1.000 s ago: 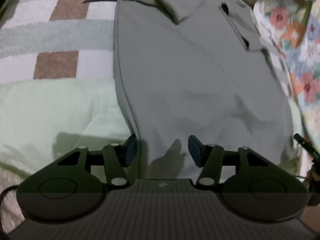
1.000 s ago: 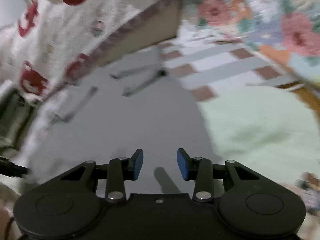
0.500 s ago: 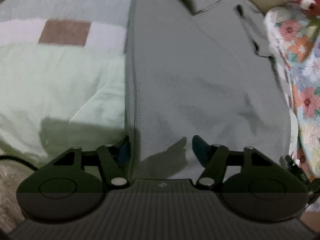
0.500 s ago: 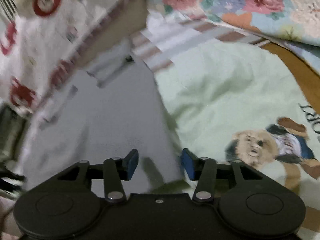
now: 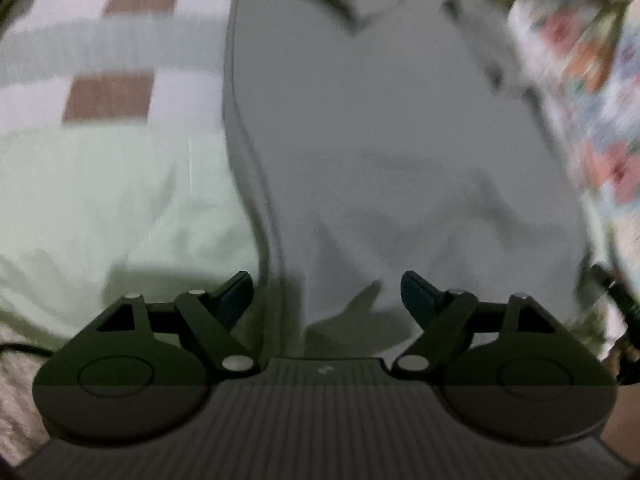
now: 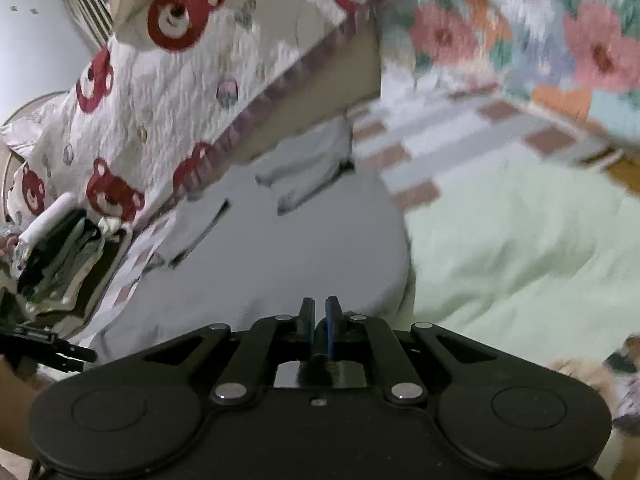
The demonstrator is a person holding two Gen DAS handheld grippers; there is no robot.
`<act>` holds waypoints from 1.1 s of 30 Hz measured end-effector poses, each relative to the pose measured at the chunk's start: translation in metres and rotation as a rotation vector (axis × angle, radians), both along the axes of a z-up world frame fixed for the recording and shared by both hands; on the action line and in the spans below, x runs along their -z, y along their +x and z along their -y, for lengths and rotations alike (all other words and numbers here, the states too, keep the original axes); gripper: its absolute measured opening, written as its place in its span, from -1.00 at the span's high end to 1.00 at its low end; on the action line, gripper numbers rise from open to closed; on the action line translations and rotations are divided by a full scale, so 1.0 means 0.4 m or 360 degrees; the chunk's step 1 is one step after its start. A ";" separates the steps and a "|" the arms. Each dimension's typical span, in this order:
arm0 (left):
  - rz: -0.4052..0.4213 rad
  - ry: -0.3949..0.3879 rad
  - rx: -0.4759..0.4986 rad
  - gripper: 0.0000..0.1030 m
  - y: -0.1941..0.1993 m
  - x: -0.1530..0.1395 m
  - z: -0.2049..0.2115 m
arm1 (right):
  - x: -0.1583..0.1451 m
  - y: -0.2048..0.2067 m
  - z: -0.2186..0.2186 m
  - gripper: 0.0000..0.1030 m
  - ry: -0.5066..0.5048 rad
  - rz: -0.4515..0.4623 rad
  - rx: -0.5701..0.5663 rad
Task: Fold clothes
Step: 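Grasp the shirt hem with both grippers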
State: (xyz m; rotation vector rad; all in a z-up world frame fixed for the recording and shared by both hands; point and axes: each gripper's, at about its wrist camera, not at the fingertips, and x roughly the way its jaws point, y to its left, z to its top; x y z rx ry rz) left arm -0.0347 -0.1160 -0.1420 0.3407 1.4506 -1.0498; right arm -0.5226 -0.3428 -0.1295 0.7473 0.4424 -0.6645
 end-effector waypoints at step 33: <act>0.0419 -0.0685 -0.0131 0.90 -0.032 -0.187 -0.025 | -0.062 0.035 0.009 0.81 -0.0314 0.0137 -0.0038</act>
